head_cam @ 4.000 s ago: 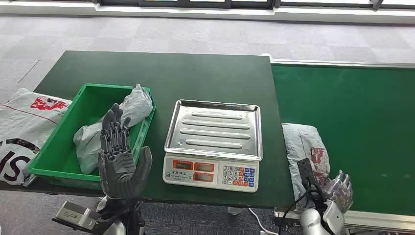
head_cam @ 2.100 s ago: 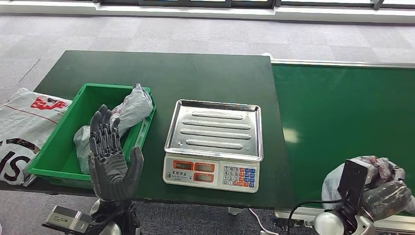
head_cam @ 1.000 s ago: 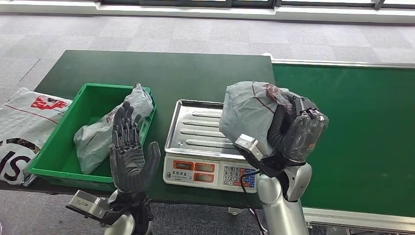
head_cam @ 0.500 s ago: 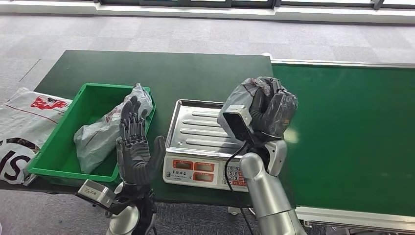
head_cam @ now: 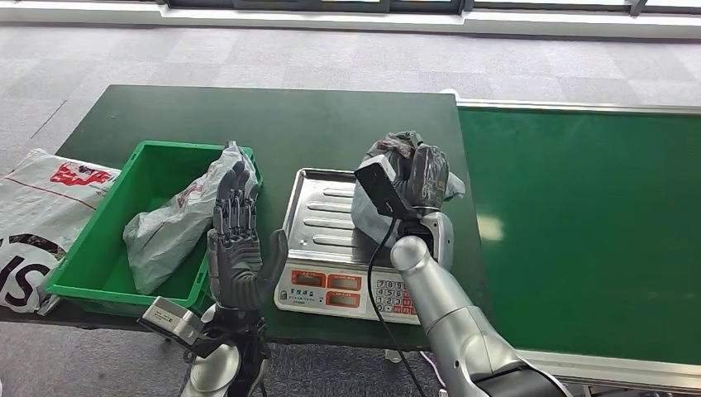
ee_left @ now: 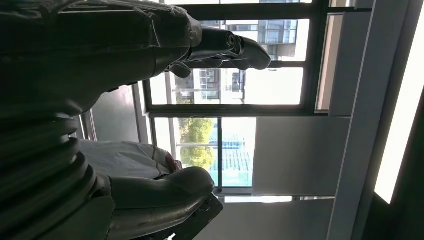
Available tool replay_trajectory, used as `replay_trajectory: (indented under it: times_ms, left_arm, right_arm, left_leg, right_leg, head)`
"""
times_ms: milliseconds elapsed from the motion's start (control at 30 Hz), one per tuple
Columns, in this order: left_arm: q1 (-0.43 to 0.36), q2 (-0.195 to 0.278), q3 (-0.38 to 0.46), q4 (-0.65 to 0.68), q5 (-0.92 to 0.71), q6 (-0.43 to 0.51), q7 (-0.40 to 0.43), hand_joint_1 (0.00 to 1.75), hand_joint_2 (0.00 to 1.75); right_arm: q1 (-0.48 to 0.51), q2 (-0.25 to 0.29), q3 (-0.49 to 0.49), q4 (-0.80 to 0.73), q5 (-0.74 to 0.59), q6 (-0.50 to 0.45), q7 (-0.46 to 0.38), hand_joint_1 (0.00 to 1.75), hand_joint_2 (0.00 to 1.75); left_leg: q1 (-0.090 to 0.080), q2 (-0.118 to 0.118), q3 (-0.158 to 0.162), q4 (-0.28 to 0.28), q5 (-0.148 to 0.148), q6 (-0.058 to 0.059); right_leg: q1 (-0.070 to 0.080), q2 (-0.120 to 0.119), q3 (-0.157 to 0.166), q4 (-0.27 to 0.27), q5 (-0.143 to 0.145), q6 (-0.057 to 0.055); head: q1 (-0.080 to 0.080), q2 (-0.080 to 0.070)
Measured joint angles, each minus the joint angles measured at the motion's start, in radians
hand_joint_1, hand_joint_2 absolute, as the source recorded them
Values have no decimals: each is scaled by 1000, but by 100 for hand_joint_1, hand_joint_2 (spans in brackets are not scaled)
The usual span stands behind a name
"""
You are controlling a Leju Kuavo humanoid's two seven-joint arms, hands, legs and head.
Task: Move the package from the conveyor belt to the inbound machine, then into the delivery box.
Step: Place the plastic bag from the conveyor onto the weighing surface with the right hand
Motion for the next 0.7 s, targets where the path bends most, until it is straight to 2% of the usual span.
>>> replay_trajectory:
  times_ms: [33, 133, 167, 300, 467, 600, 700]
  left_arm:
    - [-2, 0, 0, 1, 0, -4, 0, 0, 175]
    - [-11, 0, 0, 6, 0, -16, 0, 0, 175]
    - [-14, 0, 0, 8, 0, -20, 0, 0, 175]
    - [-19, 0, 0, 15, -1, -29, 0, 0, 175]
    - [-21, 0, 0, 17, -6, -31, 0, 0, 175]
    - [-21, 0, 1, 14, -16, -31, 0, 0, 175]
    - [-21, 0, 1, 9, -19, -31, 0, 0, 175]
  right_arm:
    - [-2, 0, 3, 5, -7, 18, -17, 139, 175]
    - [-5, 1, 18, 18, -32, 98, -62, 10, 175]
    - [-6, 1, 24, 23, -42, 130, -75, 1, 175]
    - [-6, 3, 39, 34, -86, 214, -103, 0, 175]
    - [-5, 5, 44, 38, -117, 242, -101, 0, 175]
    - [-5, 5, 49, 38, -121, 229, -74, 0, 175]
    - [-5, 5, 50, 38, -128, 213, -62, 0, 44]
  left_leg:
    - [0, 0, 0, 0, 0, 0]
    - [0, 0, 0, 0, 0, 0]
    - [0, 0, 0, 0, 0, 0]
    - [0, 0, 1, 0, 0, 0]
    - [0, 0, 0, 0, 0, 0]
    - [0, 0, 0, 0, 0, 0]
    - [0, 0, 0, 0, 0, 0]
  right_leg:
    - [0, 0, 0, 0, 0, 0]
    - [0, 0, 0, 0, 0, 0]
    - [0, 0, 0, 0, 0, 0]
    - [0, 0, 0, 0, 0, 0]
    - [0, 0, 0, 0, 0, 0]
    - [0, 0, 0, 0, 0, 0]
    - [0, 0, 0, 0, 0, 0]
  head:
    - [0, 0]
    - [0, 0]
    - [0, 0]
    - [0, 0]
    - [0, 0]
    - [0, 0]
    - [0, 0]
